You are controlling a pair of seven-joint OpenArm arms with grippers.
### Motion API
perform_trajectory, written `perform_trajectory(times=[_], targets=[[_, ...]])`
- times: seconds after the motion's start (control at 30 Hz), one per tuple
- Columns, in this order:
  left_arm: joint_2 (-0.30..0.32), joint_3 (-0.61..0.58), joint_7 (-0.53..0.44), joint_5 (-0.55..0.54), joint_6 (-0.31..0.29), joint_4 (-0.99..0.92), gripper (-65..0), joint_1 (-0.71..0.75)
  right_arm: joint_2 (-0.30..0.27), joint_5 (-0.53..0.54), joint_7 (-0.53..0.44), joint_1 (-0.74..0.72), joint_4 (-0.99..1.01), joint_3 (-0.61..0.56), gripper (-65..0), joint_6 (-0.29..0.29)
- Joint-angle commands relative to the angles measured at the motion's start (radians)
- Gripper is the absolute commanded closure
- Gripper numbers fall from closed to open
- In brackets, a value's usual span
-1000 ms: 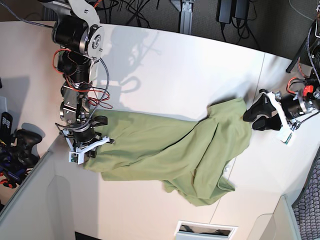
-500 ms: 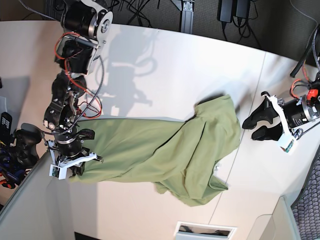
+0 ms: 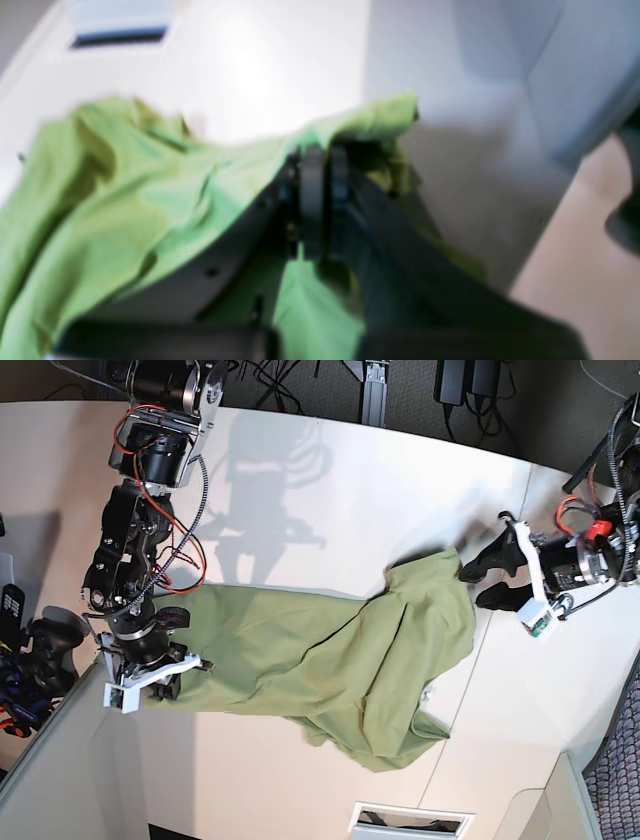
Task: Layout the t-shirt on the table in an organized manner, then fold the t-shirt properly
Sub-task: 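Grasp the shirt fabric with the left gripper near the collar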
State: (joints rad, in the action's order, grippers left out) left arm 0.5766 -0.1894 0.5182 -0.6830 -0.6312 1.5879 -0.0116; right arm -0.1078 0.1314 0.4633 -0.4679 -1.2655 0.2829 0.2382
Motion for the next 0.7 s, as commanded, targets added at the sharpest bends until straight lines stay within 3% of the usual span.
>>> perform_trajectory(times=[0.0,0.07,0.47,0.53,0.63,0.67], targets=[[0.007,0.008,-0.037,0.008,0.024,0.005,-34.0,-0.029,-0.008,0.007,-0.037,-0.026,-0.018,-0.002,0.0,0.003],[-0.007,0.008,-0.041,0.033,0.045,-0.012,-34.1,-0.038,-0.008,0.007,-0.04,-0.012,-0.018,-0.002,0.0,0.003],[-0.064,0.007,-0.048,0.03,0.045,-0.055,-34.5,-0.041,-0.002,0.008,-0.048,0.017,-0.018,-0.002,0.0,0.004],[-0.084,0.006,-0.06,0.029,0.045,-0.055,-24.4,-0.041,0.003,0.007,-0.048,0.017,-0.018,-0.002,0.0,0.005],[-0.105,0.006,-0.085,0.031,0.045,-0.055,-1.3,-0.041,0.012,0.007,-0.048,0.017,-0.018,-0.002,0.0,0.005],[-0.108,0.006,-0.1,0.034,0.045,-0.055,0.0,-0.042,0.014,0.007,-0.048,0.017,-0.018,-0.002,0.0,0.005]])
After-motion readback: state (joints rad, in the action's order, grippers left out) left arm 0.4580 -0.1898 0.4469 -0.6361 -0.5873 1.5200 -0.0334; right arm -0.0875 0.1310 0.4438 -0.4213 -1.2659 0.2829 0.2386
